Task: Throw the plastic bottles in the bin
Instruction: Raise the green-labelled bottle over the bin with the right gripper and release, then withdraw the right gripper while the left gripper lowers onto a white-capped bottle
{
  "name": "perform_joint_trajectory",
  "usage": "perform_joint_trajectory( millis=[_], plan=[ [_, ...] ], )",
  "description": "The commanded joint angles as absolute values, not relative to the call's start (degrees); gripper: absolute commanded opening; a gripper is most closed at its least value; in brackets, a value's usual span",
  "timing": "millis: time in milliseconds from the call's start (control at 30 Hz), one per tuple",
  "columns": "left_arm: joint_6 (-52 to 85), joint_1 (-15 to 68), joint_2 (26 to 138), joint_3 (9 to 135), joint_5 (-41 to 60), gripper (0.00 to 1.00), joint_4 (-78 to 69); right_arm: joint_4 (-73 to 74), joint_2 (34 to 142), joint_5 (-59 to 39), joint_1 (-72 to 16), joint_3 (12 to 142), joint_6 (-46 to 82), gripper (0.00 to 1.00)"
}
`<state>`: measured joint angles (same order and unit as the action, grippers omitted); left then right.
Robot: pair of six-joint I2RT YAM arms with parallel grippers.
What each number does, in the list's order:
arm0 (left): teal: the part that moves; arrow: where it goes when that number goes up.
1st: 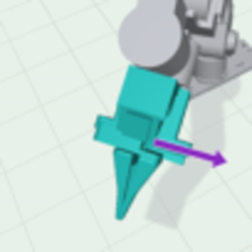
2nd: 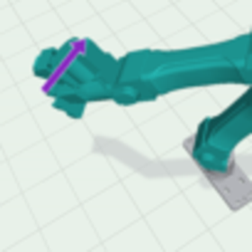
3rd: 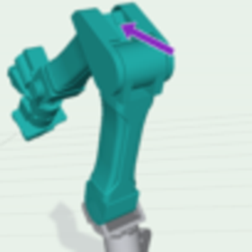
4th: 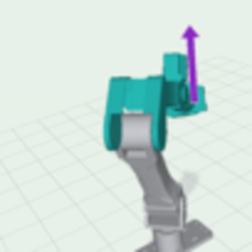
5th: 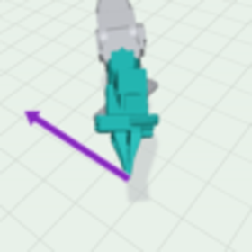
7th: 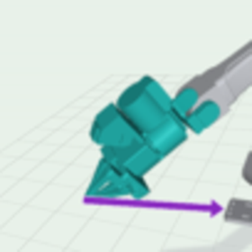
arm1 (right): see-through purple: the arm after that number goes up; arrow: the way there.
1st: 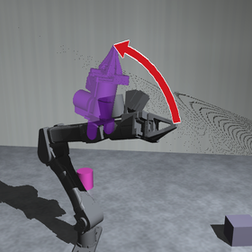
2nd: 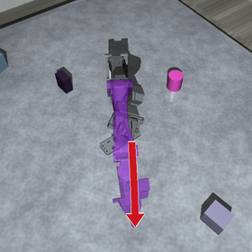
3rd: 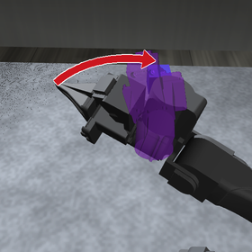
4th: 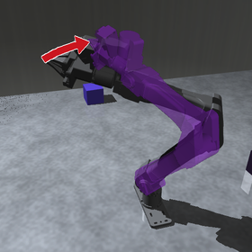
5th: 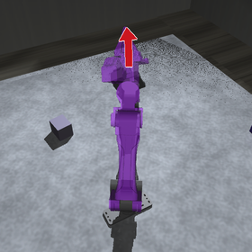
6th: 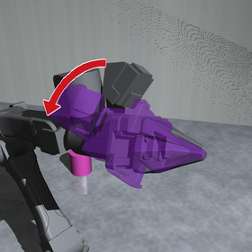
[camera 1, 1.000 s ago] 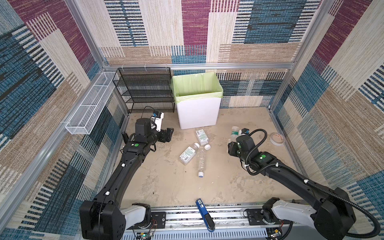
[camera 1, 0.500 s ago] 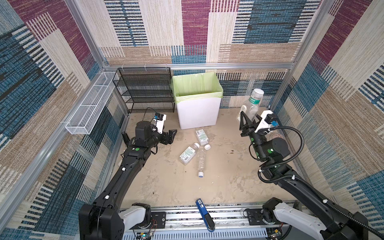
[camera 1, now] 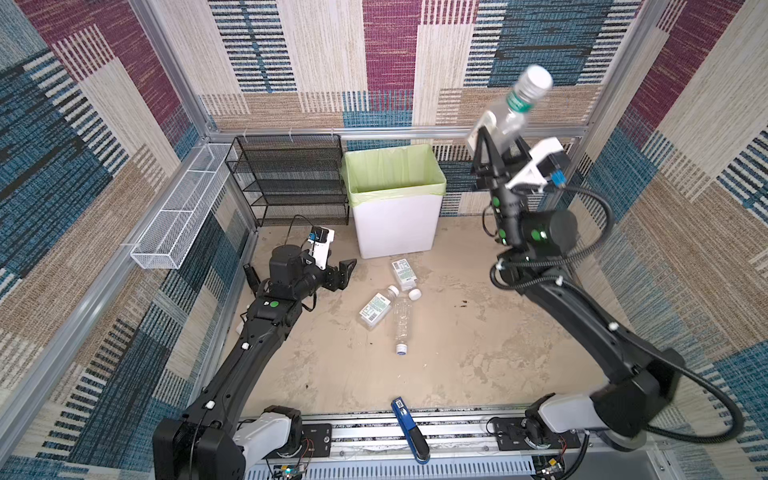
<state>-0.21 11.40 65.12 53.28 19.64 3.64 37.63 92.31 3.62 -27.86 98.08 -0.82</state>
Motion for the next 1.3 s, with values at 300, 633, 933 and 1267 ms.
perform_joint_trajectory(
  millis=[300, 633, 933, 1267],
  plan=[
    [-1.68, 11.58, 62.36, 53.26, 18.5, 0.83, 2.96, -16.14, 119.71, -4.67, -25.28, 144.45, 6.99, 0.85],
    [-1.46, 11.68, 63.52, 53.42, 19.59, 0.84, 2.91, -4.16, 106.02, -0.53, -24.87, 126.0, -1.51, 0.84],
    [-5.79, 17.19, 66.47, 54.73, 15.88, 0.86, 8.03, 15.61, 77.69, 6.81, -24.74, 80.99, -1.21, 0.83],
    [-8.99, 26.63, 78.84, 57.1, 9.54, 0.9, 14.61, 6.71, 56.04, 13.48, -24.19, 38.83, 18.32, 0.87]
  ],
)
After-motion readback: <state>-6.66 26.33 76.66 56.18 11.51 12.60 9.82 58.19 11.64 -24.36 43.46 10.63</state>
